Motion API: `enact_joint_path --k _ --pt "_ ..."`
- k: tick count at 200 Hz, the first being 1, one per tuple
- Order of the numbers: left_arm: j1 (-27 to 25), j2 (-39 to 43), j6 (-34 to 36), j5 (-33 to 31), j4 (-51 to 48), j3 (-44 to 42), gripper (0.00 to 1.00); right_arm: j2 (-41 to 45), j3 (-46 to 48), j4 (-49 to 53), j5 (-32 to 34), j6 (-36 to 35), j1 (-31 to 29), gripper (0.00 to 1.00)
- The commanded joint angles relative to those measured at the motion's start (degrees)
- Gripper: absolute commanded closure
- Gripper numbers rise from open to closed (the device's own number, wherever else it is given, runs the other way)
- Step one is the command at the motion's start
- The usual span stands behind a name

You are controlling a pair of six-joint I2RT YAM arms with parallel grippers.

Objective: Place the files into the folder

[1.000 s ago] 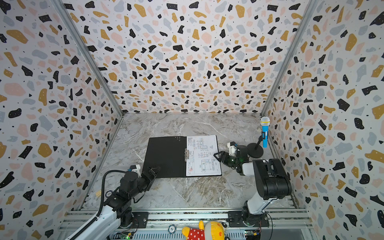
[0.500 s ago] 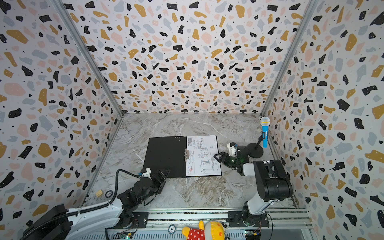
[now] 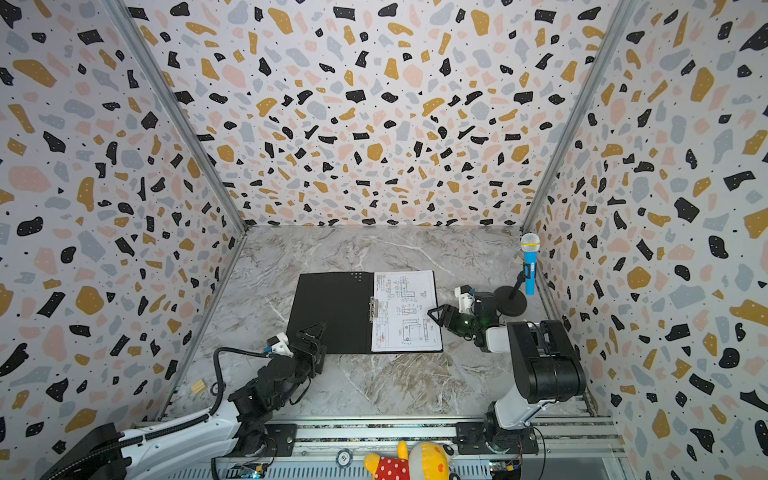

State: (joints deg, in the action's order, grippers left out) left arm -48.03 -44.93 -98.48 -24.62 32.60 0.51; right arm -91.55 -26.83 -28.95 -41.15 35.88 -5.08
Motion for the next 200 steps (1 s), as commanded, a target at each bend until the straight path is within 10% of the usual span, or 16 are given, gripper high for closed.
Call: enact_joint_path --k 1,200 --pt "-0.2 -1.0 0.0 -2.0 2.7 -7.7 0.02 -1.3 1.3 4.6 -0.1 0.1 -0.1 0.28" --pt "-1.3 -28.8 -2.3 -1.8 21.1 -4.8 0.02 -2.3 -0.1 6.7 0.9 -0.8 0.0 0.29"
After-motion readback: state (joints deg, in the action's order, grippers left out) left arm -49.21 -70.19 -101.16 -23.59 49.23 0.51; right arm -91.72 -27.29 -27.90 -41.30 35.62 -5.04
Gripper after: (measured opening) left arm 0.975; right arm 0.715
